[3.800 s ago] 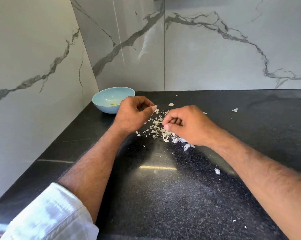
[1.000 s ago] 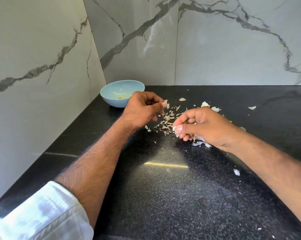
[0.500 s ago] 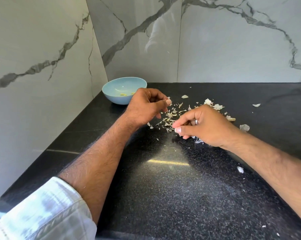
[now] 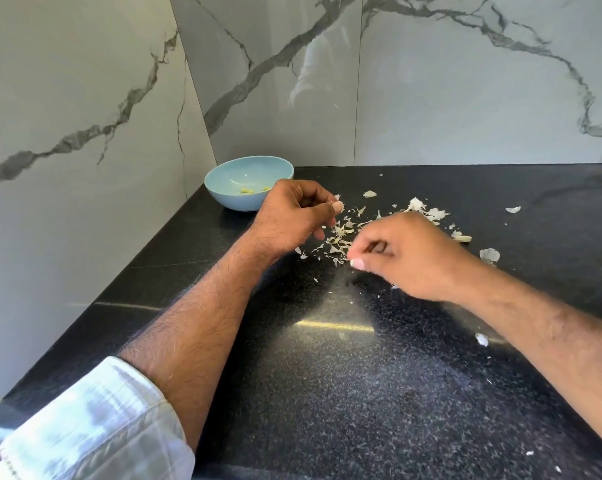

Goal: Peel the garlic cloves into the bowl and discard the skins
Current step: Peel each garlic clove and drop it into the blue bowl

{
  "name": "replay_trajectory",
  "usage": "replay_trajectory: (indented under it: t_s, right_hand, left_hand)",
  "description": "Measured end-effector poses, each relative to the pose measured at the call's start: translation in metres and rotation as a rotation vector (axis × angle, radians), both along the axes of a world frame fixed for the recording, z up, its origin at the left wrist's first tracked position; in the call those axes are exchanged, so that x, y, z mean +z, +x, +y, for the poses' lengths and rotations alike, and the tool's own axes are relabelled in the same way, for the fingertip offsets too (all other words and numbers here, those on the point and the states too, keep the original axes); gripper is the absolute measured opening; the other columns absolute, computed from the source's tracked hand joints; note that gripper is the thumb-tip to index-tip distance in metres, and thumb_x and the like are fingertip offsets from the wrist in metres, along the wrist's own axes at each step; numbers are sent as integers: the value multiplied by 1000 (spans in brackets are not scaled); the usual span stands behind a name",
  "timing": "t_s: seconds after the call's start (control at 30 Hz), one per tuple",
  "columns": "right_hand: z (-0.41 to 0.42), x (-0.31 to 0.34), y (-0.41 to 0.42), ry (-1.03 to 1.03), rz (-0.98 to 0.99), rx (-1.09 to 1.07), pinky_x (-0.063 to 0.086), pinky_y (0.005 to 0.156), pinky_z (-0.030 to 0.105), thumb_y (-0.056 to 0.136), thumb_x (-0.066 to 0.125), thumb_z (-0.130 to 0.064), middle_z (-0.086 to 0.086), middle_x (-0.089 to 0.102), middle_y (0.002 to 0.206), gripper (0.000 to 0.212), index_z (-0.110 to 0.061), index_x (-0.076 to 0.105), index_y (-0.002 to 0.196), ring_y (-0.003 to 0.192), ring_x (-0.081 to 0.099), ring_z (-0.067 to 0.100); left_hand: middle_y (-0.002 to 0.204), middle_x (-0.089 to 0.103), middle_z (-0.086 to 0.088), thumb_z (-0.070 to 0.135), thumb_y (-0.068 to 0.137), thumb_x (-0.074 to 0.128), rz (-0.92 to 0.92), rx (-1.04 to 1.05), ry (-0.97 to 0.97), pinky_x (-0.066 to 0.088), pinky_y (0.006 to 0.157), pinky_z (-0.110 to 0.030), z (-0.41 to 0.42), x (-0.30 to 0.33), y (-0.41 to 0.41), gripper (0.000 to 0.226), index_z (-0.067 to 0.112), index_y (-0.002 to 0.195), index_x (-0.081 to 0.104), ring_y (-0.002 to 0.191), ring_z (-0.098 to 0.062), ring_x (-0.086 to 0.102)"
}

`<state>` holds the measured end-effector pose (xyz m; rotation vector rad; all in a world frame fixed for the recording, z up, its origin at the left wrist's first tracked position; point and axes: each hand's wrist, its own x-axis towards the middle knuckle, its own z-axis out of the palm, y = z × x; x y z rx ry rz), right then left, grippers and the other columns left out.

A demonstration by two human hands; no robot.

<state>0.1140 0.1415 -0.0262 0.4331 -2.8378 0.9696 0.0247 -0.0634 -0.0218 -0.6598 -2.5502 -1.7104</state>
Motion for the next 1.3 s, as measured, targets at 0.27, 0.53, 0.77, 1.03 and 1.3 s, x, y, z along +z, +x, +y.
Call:
replay_trajectory:
  t_s: [0.27,0.53,0.77,1.03,1.3]
  right_hand:
    - [25,8,-12,-936,-197,-156,63,71,32,87,77,1,26,77,94,17,3,76,104,76,72,26]
    - [24,5,-16,-761,-13,-192,64,64,32,87,80,1,17,77,78,11,0,77,98,68,73,28]
    - [18,4,-14,-566,93,-221,66,64,39,88,81,-4,8,77,69,6,-7,77,91,63,76,31]
    - [14,1,-15,-479,119,-256,66,63,41,87,84,-7,4,76,66,7,-10,77,88,60,76,21]
    - [12,-1,-18,-496,101,-248,67,68,49,87,83,-8,3,78,71,8,-11,79,93,65,78,21]
  left_hand:
    - [80,78,-12,13,94,81,46,-92,22,46,49,-18,14,-3,9,6,8,93,79,61,-23,64]
    - [76,78,-2,18,96,81,238,-144,-73,56,60,-30,25,-5,18,5,13,94,80,58,-15,68]
    - [64,70,12,18,95,80,376,-78,-212,43,56,-11,27,-4,20,4,16,95,83,51,1,58]
    - [71,72,10,20,93,70,541,-18,-375,58,63,-29,35,-2,24,10,18,93,80,63,-6,66]
    - [65,65,6,27,92,69,588,72,-466,57,61,-37,43,-1,28,14,16,84,74,60,-16,61]
